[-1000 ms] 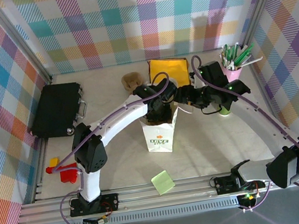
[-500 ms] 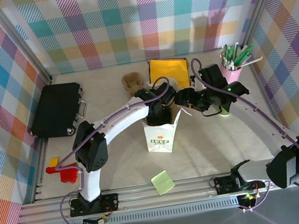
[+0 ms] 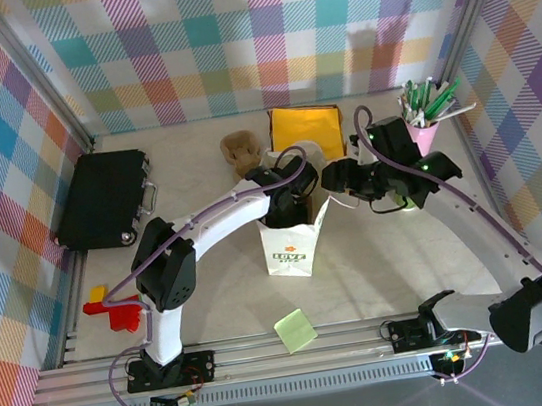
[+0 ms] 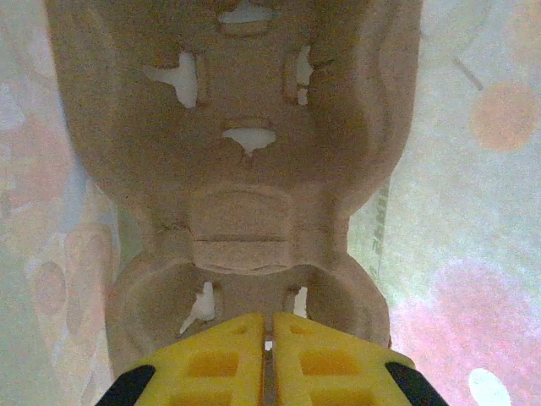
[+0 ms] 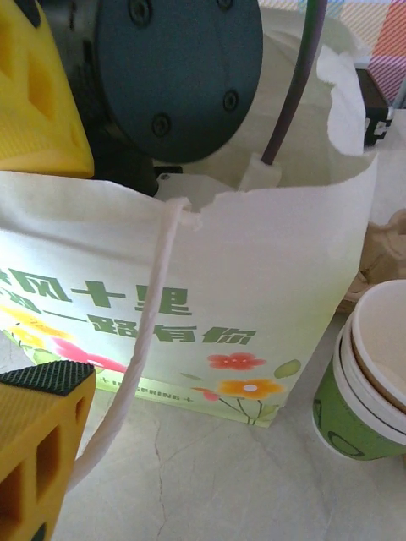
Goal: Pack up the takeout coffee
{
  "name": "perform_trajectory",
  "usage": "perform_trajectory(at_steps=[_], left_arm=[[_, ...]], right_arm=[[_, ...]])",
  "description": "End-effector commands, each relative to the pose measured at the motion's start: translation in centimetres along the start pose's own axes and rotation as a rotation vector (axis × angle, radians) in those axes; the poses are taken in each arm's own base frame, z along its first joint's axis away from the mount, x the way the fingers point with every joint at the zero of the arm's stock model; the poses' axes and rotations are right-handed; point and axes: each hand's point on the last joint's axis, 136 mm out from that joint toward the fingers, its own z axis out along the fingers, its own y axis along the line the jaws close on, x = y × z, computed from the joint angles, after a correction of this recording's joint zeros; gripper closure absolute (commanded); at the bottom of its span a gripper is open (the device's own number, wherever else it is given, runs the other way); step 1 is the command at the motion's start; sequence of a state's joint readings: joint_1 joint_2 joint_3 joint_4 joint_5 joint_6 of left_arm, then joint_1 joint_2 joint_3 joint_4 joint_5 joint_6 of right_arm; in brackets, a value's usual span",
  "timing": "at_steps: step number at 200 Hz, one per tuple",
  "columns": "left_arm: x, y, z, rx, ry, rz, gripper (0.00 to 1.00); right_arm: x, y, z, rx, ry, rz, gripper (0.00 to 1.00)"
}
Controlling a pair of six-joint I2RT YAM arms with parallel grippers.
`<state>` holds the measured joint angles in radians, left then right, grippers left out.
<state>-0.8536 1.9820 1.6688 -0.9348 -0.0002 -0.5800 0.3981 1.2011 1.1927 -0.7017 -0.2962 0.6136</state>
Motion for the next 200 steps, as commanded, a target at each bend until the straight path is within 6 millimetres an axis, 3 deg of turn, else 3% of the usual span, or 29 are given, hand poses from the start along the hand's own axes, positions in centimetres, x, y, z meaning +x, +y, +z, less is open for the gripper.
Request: perform_trajectory(at_steps=[1,200], left_arm=[[0.2,0.8,0.3,-0.011,0.014,-0.012,0.89],[1.0,1.7,4.3,-0.038,0.06,-0.022,0.91]], right_arm=[[0.1,0.0,-0.8,-0.002,-0.018,-0.007,0.4],[-0.5,2.4,-4.0,-0.08,-0.098,-0.028,0.39]])
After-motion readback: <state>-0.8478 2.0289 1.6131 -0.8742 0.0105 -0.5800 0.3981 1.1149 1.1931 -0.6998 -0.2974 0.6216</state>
